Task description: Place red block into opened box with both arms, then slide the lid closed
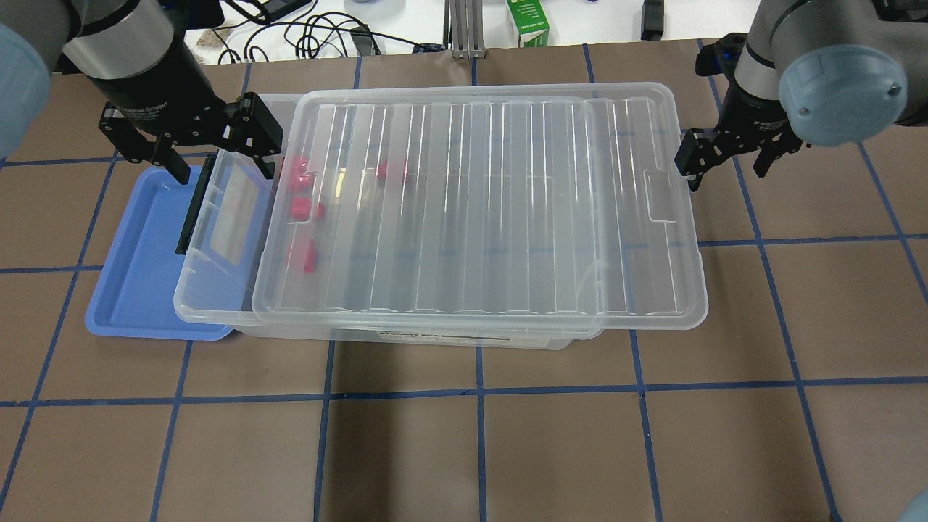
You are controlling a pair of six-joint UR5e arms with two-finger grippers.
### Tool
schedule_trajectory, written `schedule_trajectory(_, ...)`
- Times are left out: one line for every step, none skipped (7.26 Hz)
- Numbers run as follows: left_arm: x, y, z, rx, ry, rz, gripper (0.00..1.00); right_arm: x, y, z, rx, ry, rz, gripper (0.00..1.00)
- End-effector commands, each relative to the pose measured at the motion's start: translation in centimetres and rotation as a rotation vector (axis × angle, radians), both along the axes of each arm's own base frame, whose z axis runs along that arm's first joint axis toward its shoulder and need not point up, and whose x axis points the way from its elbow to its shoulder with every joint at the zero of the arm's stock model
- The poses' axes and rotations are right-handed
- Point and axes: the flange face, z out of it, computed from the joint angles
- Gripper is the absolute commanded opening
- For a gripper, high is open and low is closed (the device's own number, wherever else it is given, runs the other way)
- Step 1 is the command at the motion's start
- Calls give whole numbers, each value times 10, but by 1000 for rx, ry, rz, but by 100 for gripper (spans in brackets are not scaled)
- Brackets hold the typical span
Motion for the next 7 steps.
schedule_trajectory(-1,1,0,0,1,-2,100,22,-2,0,-13,0,38,100)
schedule_trajectory(-1,2,1,-3,-1,-2,100,32,0,1,-16,0,56,100)
schedule_trajectory(-1,3,2,-4,-2,-2,100,41,1,-1,-13,0,72,100)
schedule_trajectory(-1,3,1,-3,-1,-2,100,50,1,-4,-11,-9,83,100)
schedule_trajectory(-1,4,1,-3,-1,-2,100,58,1,-3,-16,-9,97,100)
schedule_trajectory(-1,4,1,-3,1,-2,100,64,0,-4,-28,-10,105,100)
schedule_trajectory(-1,4,2,-4,-1,-2,100,66,1,-5,-27,-16,108,100)
